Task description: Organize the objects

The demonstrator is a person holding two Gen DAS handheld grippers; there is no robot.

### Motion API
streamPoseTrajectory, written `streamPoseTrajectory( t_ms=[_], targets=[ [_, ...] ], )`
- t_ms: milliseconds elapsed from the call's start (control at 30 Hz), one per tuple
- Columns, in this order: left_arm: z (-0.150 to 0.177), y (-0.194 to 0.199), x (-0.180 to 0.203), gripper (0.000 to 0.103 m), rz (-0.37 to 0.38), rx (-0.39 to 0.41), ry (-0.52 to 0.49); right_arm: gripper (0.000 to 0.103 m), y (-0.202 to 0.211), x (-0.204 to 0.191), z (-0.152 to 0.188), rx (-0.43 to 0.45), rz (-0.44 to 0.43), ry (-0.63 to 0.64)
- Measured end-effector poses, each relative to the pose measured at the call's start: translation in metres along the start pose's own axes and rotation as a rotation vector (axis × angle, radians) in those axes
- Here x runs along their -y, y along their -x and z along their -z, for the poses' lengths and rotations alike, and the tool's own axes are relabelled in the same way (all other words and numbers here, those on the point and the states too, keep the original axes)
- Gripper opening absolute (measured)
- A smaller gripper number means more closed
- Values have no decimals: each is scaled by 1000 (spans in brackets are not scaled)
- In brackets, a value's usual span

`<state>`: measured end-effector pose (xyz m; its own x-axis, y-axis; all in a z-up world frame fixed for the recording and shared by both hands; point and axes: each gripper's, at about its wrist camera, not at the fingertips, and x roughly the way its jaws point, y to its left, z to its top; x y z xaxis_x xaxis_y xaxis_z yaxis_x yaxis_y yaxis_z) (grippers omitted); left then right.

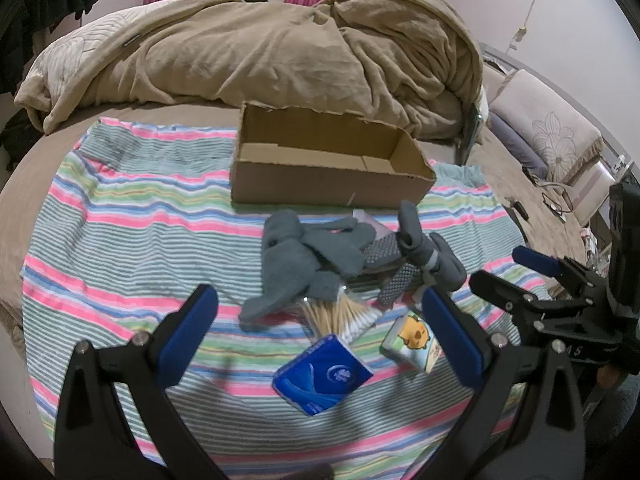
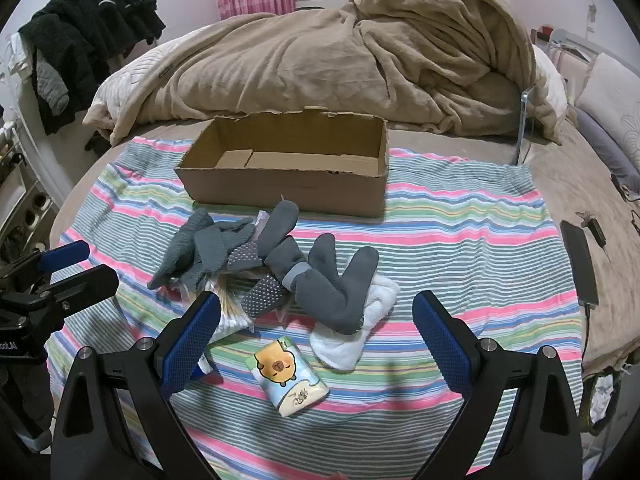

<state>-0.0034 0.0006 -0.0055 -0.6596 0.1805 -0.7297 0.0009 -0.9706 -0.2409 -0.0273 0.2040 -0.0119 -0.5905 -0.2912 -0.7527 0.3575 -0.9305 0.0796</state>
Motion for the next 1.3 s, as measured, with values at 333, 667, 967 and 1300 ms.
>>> streamPoseTrajectory(
  t_ms=[333,667,967,1300],
  targets=[
    [0,1,0,102,0,-5,-9,98,-1,1,1,-7,-3,-6],
    [2,-2,1,102,2,-10,-13,98,-3,2,2,-14,-6,-8],
    [1,-5,0,102,-4,-11,-7,98,-6,3,2,-21,-8,-10],
    [0,-6,-1,102,1,-13,-8,98,-8,3,1,-21,-7,-13]
  ],
)
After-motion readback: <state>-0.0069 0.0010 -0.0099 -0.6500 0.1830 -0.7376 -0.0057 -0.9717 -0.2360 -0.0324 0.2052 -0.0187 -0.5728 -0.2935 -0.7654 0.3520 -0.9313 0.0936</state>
